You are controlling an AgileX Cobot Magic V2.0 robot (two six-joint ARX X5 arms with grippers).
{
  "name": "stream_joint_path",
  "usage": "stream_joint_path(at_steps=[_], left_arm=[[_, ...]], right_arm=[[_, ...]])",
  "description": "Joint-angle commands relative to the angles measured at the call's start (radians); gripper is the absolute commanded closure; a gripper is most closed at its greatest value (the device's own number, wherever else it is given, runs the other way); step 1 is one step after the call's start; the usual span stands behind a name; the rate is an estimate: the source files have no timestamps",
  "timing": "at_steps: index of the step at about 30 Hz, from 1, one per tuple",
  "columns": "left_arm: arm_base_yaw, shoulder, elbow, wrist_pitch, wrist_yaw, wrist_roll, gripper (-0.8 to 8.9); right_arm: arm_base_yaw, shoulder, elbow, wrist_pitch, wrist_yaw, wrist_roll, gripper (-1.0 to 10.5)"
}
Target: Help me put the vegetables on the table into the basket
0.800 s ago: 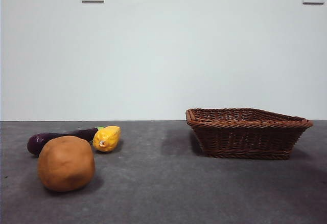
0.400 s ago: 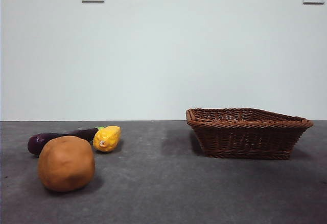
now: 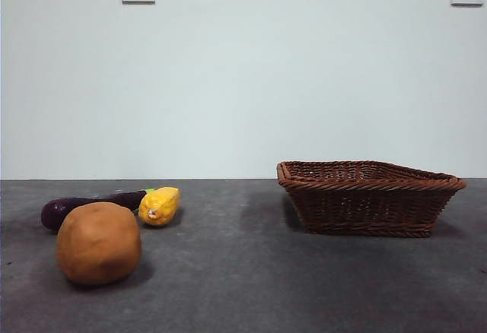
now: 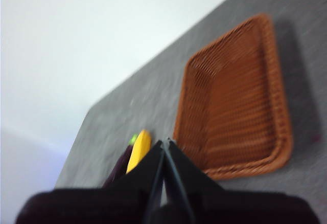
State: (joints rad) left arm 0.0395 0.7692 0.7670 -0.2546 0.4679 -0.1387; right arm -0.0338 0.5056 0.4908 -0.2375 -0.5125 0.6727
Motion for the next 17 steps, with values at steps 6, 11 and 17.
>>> stream_joint_path(at_steps=[6, 11, 17], left_arm=[[-0.009, 0.312, 0.306, -0.37, 0.138, 0.012, 8.17], [-0.028, 0.422, 0.336, -0.504, 0.138, 0.02, 8.17], [-0.074, 0.553, 0.336, -0.555, 0.131, 0.166, 8.17]], right_arm=[[0.001, 0.385, 0.299, -0.349, -0.059, -0.235, 9.5], [0.001, 0.544, 0.417, -0.454, -0.052, -0.234, 9.5], [0.002, 0.787, 0.621, -0.552, -0.033, -0.415, 4.3]])
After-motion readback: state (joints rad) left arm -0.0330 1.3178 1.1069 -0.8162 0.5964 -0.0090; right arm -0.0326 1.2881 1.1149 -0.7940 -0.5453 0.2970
